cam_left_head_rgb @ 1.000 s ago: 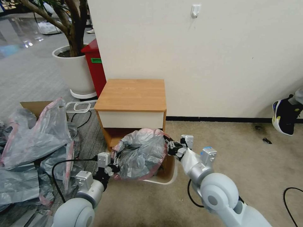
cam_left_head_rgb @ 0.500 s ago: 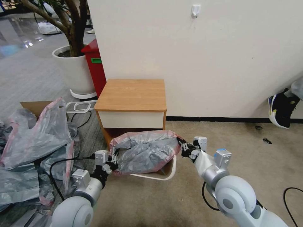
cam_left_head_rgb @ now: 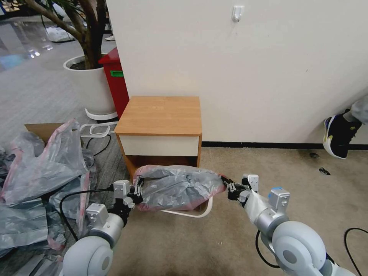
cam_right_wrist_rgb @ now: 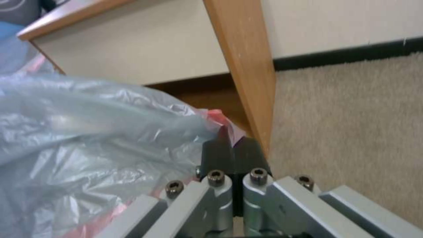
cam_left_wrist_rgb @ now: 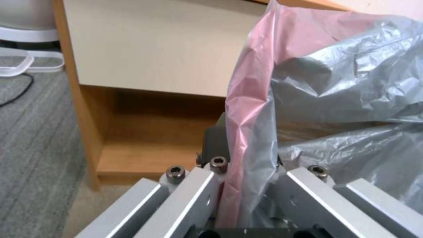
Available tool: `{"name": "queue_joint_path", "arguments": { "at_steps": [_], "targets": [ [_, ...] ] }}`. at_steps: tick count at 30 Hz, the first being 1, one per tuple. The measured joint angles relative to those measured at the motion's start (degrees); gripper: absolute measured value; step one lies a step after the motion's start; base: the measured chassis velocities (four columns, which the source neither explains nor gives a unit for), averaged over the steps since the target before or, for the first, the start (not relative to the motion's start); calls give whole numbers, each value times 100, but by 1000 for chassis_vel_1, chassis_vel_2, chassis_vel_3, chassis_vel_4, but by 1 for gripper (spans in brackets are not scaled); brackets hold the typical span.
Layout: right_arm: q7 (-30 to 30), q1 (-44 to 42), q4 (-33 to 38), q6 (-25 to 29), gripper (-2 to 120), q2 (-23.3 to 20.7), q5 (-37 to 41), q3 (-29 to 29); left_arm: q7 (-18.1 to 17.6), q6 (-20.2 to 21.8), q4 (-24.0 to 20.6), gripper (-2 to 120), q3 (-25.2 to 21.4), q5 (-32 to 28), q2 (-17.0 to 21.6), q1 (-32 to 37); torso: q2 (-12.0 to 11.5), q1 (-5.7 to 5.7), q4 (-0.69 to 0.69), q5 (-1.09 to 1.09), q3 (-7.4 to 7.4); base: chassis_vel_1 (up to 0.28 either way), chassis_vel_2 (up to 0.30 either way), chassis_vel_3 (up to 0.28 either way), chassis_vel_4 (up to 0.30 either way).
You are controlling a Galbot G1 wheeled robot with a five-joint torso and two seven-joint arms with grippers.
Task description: Pick up the garbage bag from the table and place it over the trash can.
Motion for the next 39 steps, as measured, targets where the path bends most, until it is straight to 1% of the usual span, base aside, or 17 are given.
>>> {"name": "queue_joint_path", "arguments": {
  "at_steps": [7, 8, 9, 12, 13, 16, 17, 18, 19, 21, 22, 23, 24, 26, 27, 29, 39],
  "targets": [
    [54, -82, 51, -64, 4, 108, -8, 58, -23, 34, -31, 0, 9, -133, -62, -5, 0, 0, 0, 0, 0, 0, 0, 0, 0],
    [69, -99, 68, -63, 18, 126, -12, 79, -34, 38, -27, 0, 2, -140, -66, -12, 0, 0, 0, 0, 0, 0, 0, 0, 0],
    [69, -99, 68, -63, 18, 126, -12, 79, -34, 38, -27, 0, 2, -140, -66, -12, 0, 0, 0, 0, 0, 0, 0, 0, 0],
    [122, -335, 349, -28, 35, 261, -13, 285, -161, 52, 82, 0, -64, -146, -78, -75, 0, 0, 0, -2, 0, 0, 0, 0, 0],
    [122, -335, 349, -28, 35, 261, -13, 285, -161, 52, 82, 0, -64, -146, -78, -75, 0, 0, 0, -2, 0, 0, 0, 0, 0],
    [147, -597, 725, 74, 50, 427, 1, 403, -342, 124, 219, 0, -103, -138, -110, -150, 0, 0, 0, -1, 0, 0, 0, 0, 0],
    [147, -615, 754, 88, 52, 450, 2, 409, -361, 129, 229, 0, -104, -139, -116, -157, 0, 0, 0, -1, 0, 0, 0, 0, 0],
    [147, -656, 821, 145, 57, 517, 2, 430, -405, 141, 239, 0, -108, -157, -134, -166, 0, 0, 0, -1, 0, 0, 0, 0, 0],
    [147, -656, 821, 145, 57, 517, 2, 430, -405, 141, 239, 0, -108, -157, -134, -166, 0, 0, 0, -1, 0, 0, 0, 0, 0],
    [134, -816, 1051, 376, 67, 740, 292, 454, -493, 161, 263, 0, -138, -220, -191, -162, 0, 0, 0, 0, 0, 0, 0, 0, 0],
    [116, -911, 1161, 476, 72, 818, 507, 388, -504, 161, 279, 0, -142, -227, -203, -153, 0, 0, 0, 0, 0, 0, 0, 0, 0],
    [116, -911, 1161, 476, 72, 818, 507, 388, -504, 161, 279, 0, -142, -227, -203, -153, 0, 0, 0, 0, 0, 0, 0, 0, 0],
    [28, -1019, 1243, 554, 78, 887, 620, 282, -507, 161, 299, 0, -141, -231, -215, -144, 0, 0, 0, -1, 0, 0, 0, 0, 0],
    [-224, -1185, 1272, 619, 87, 948, 413, 19, -511, 158, 328, 0, -124, -232, -232, -138, 0, 0, 0, -1, 0, 0, 0, 0, 0],
    [-224, -1185, 1272, 619, 87, 948, 413, 19, -511, 158, 328, 0, -124, -232, -232, -138, 0, 0, 0, -1, 0, 0, 0, 0, 0],
    [-425, -1245, 1189, 702, 96, 990, 24, -259, -513, 158, 349, 0, -98, -232, -249, -144, 0, 0, 0, -1, 0, 0, 0, 0, 0],
    [-752, -1150, 816, 783, 100, 1126, -454, -811, -511, 150, 356, 0, -69, -226, -290, -146, 0, 0, 0, 0, 0, 0, 0, 0, 0]
  ]
}}
